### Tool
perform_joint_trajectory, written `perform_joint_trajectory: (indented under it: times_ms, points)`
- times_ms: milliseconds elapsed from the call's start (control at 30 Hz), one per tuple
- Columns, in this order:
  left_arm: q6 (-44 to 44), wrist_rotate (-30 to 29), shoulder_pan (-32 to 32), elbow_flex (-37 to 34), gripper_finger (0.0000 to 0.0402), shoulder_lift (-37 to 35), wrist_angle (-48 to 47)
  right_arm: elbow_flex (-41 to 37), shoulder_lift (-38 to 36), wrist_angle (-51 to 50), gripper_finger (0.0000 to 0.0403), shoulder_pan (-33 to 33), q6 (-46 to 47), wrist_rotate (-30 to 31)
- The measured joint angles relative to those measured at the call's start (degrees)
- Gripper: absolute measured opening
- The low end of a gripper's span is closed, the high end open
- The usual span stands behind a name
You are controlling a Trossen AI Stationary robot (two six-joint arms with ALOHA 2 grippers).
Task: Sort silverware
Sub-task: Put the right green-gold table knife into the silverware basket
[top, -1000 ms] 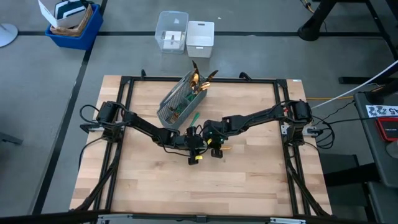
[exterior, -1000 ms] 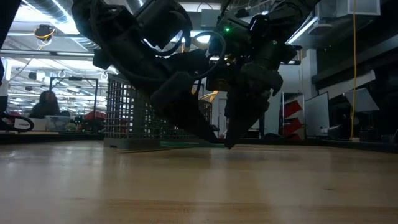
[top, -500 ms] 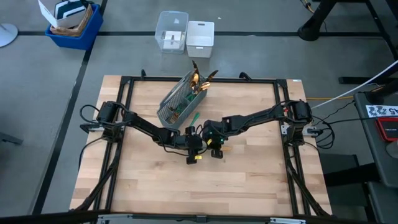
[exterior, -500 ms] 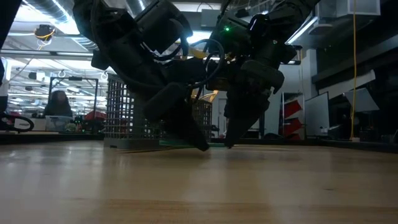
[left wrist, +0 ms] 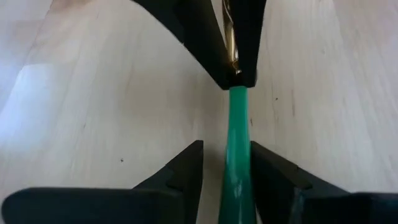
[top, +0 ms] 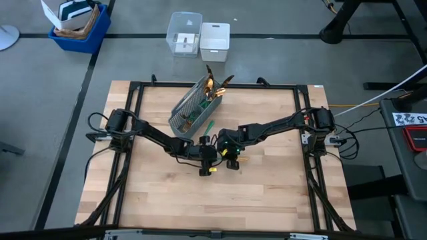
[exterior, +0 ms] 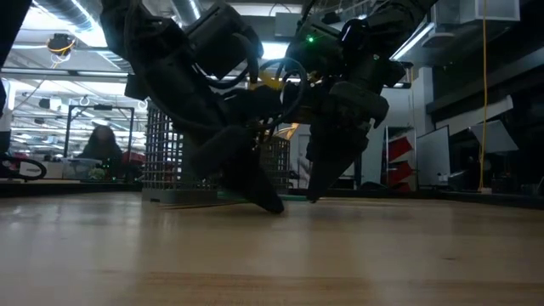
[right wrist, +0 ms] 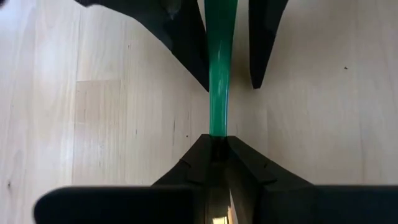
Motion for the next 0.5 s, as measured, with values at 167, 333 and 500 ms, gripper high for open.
perform_joint_trajectory:
  times_ms: [167,333,500]
  points:
    - [-0.11,0.02,-0.07,0.09,0.0077,1.39,0.76,0.02,0.0,0.03,0.0043,0.0,-0.01,-0.1]
    - [-0.15,0.03,-0.39,0.09,0.0035,1.54,0.7,0.02,0.0,0.12,0.0043,-0.07,-0.15,-0.86]
    - [-0.08,-0.26,-0.79,0.02,0.0035,1.67,1.83,0.02,0.0,0.1,0.0044,-0.07,-0.13,-0.83]
